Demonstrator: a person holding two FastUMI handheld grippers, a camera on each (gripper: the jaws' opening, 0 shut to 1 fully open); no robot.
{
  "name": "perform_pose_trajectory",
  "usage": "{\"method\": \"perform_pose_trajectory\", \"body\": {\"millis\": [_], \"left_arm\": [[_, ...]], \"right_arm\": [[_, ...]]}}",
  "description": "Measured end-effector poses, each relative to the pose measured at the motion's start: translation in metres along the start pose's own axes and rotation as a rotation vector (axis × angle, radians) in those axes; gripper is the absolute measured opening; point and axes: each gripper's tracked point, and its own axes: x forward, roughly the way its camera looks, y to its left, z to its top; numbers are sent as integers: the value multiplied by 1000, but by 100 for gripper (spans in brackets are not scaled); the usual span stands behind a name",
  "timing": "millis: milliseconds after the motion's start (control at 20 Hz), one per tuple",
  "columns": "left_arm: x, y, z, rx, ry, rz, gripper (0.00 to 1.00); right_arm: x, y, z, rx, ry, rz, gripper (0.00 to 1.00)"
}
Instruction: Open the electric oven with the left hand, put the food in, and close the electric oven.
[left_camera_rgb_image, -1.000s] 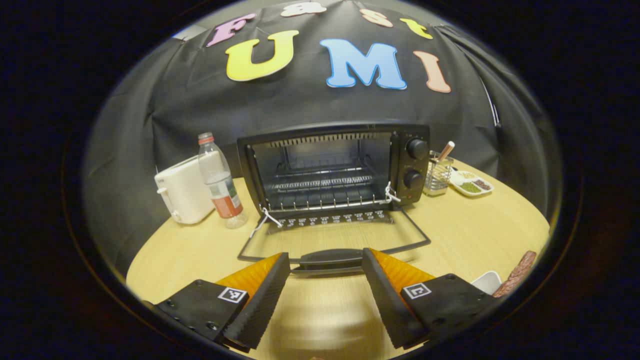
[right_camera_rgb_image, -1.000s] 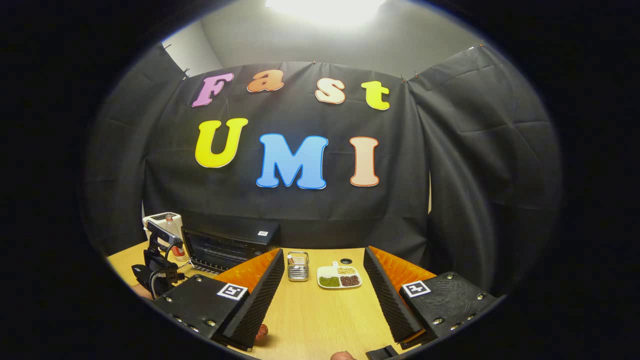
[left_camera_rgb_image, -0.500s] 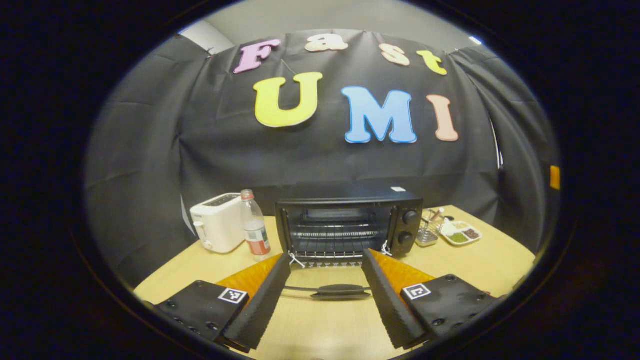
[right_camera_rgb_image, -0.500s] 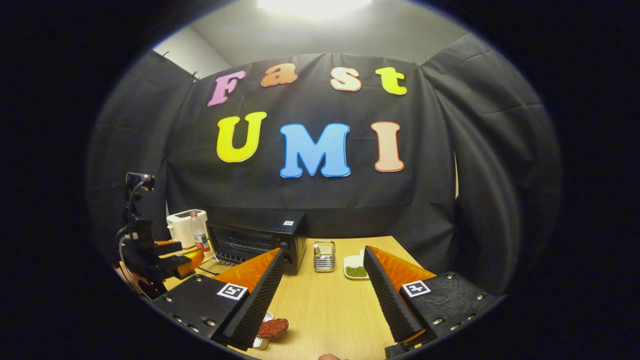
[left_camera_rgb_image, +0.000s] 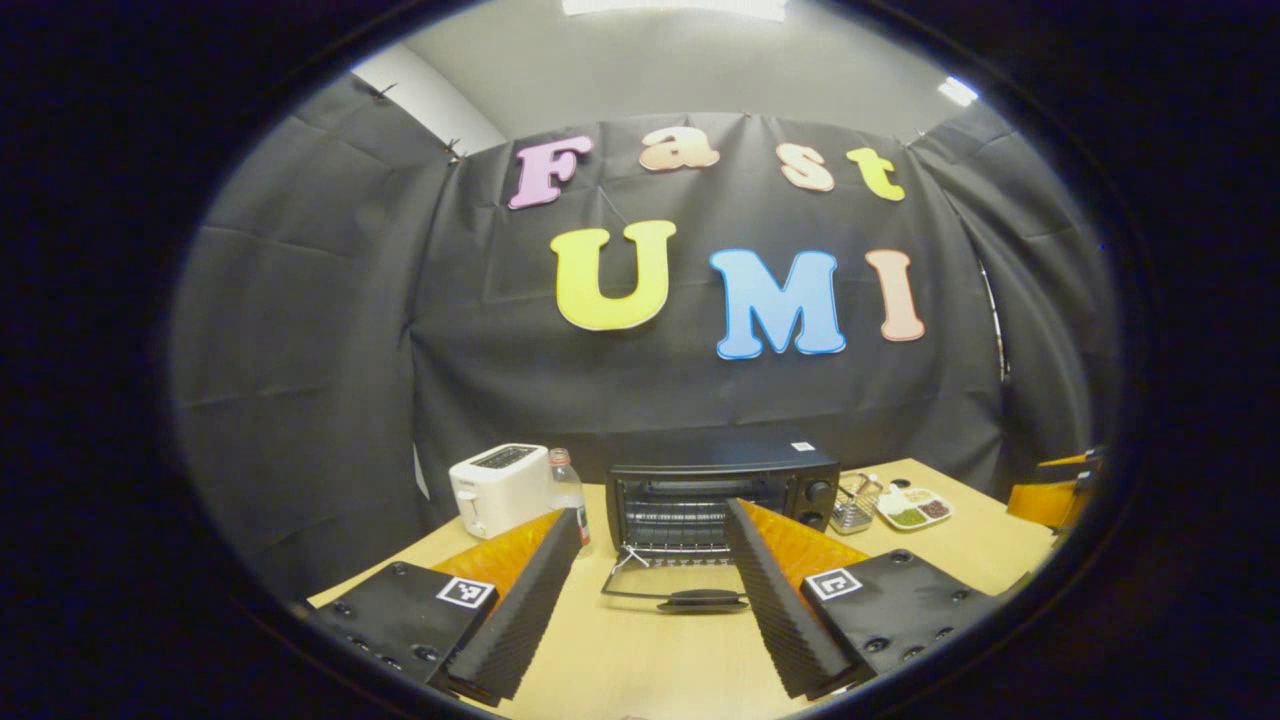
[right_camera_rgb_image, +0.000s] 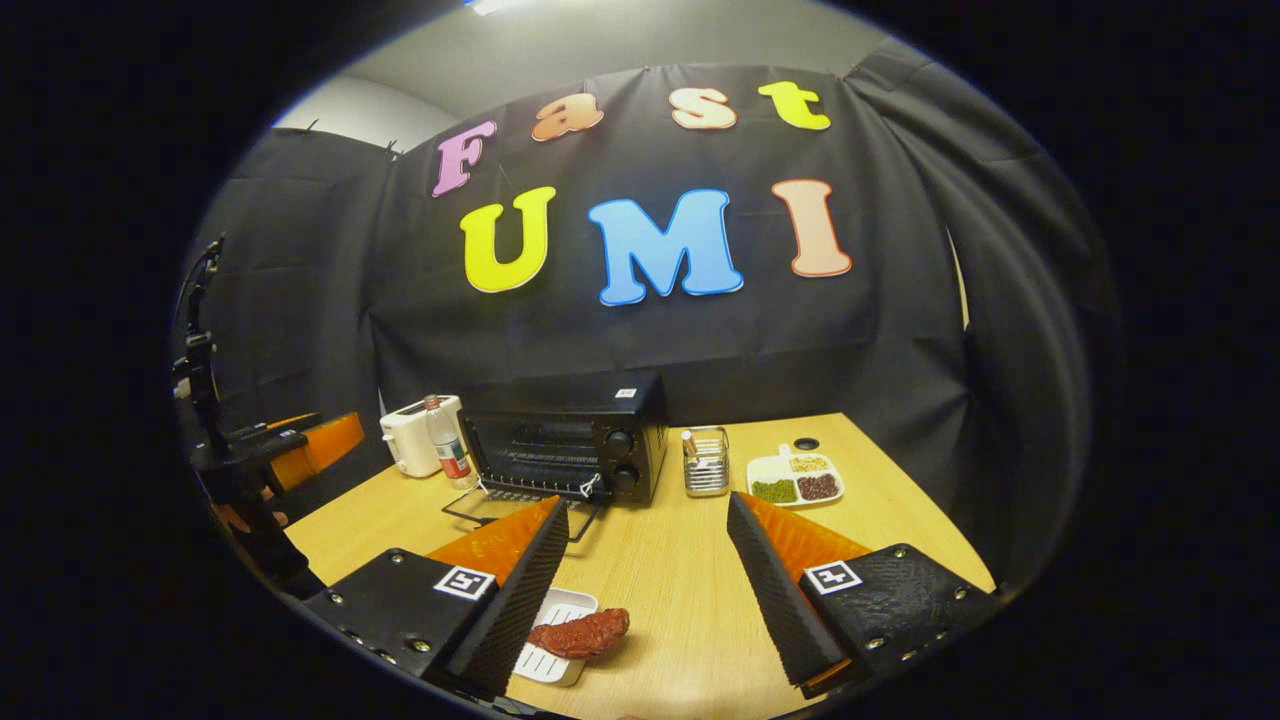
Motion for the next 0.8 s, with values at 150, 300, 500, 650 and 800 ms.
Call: {"method": "perform_pose_trajectory", "body": {"millis": [150,300,500,650,800], "left_arm": [[-22,4,5,2,-8,29,99],[-40,5,6,-10,-4,39,100],[-50,6,6,-18,4,41,94],[-52,7,6,-18,12,39,100],[-51,7,2,-27,24,34,100]], "right_arm": [[7,4,-28,69,92,40,98],[14,6,-58,157,192,54,98],[19,19,-94,281,325,86,98],[24,22,-116,359,390,91,98],[28,22,-134,443,446,85,98]]}}
